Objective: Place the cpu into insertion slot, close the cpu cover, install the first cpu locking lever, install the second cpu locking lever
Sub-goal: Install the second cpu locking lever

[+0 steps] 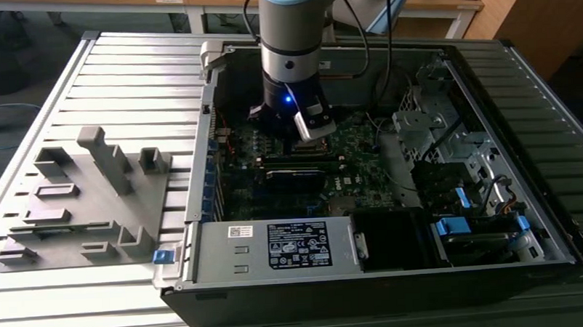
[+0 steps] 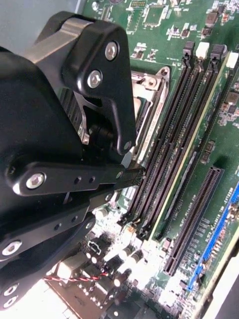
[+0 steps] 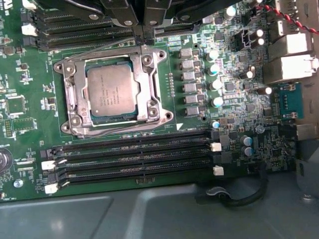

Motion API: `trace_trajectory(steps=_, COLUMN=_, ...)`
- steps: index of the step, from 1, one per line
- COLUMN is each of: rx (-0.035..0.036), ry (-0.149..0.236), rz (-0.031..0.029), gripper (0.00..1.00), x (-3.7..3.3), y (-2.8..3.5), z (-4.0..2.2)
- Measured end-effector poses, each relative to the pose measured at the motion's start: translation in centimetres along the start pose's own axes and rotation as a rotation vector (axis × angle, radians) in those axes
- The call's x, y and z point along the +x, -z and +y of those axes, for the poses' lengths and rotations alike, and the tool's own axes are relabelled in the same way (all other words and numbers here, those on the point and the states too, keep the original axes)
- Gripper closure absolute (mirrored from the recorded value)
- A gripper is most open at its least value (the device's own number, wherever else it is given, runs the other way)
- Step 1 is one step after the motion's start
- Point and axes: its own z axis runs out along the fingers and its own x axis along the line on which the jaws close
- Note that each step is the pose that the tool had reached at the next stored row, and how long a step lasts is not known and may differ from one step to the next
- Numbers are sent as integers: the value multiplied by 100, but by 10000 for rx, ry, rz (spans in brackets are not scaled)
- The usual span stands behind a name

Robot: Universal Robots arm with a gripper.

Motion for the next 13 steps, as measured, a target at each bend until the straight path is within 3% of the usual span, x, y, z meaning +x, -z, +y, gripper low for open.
trace_trajectory(steps=13, rx=-5, ry=-1, rz=-1, gripper=89, x=0, y=-22, z=0)
